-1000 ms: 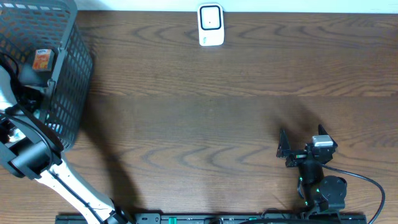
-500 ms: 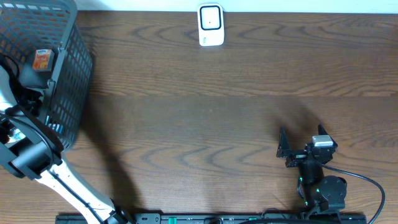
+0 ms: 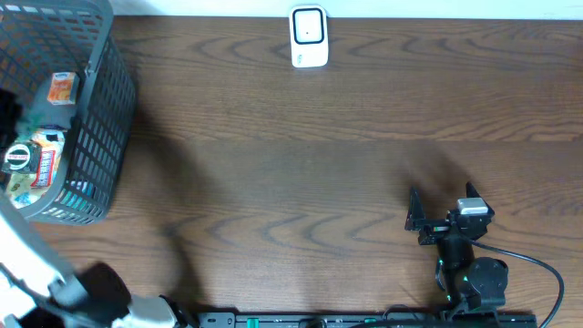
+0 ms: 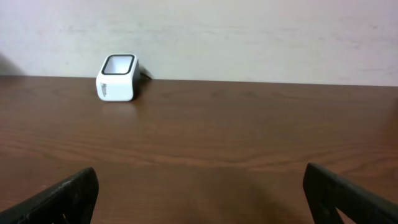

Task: Scan the item barcode
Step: 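Grasp the light-green wet-wipe pack in the basket with the left gripper, then carry the green pack to the scanner and release it in front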

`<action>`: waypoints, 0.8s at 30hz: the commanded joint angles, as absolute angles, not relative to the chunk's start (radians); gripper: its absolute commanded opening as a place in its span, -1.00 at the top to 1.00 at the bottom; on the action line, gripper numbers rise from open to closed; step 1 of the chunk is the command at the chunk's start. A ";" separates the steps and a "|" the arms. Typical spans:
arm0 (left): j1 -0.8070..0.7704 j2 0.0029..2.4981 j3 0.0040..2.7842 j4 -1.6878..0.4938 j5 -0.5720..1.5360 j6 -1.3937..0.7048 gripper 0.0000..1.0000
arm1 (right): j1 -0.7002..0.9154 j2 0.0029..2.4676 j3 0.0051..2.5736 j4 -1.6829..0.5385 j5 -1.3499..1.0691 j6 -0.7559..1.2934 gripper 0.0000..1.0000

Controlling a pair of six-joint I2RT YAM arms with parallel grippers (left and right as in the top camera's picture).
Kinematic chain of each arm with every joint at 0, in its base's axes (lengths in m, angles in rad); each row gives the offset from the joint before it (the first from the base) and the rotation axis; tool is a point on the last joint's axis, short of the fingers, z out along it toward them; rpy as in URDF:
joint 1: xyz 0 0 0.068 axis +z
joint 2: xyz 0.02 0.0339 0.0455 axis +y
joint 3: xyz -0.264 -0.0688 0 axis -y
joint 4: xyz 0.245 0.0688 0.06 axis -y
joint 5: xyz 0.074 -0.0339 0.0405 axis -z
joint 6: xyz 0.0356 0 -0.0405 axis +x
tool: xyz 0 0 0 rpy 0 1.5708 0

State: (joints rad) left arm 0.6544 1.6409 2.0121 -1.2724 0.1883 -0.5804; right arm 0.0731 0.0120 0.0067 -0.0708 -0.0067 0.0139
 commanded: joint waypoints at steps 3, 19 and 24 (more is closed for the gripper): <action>0.658 1.442 2.029 -1.148 0.243 -0.622 0.42 | 0.065 0.007 0.005 -0.075 -0.002 0.014 -0.99; 0.236 1.422 2.027 -1.064 0.352 -0.545 0.42 | 0.065 0.007 0.005 -0.075 -0.002 0.014 -0.98; 0.010 1.592 2.025 -1.093 0.351 -0.419 0.42 | 0.065 0.007 0.005 -0.075 -0.002 0.014 -0.99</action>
State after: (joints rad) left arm 0.1070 1.4986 2.0205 -1.0824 0.3340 -0.5201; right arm 0.0731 0.0120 0.0067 -0.0708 -0.0067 0.0139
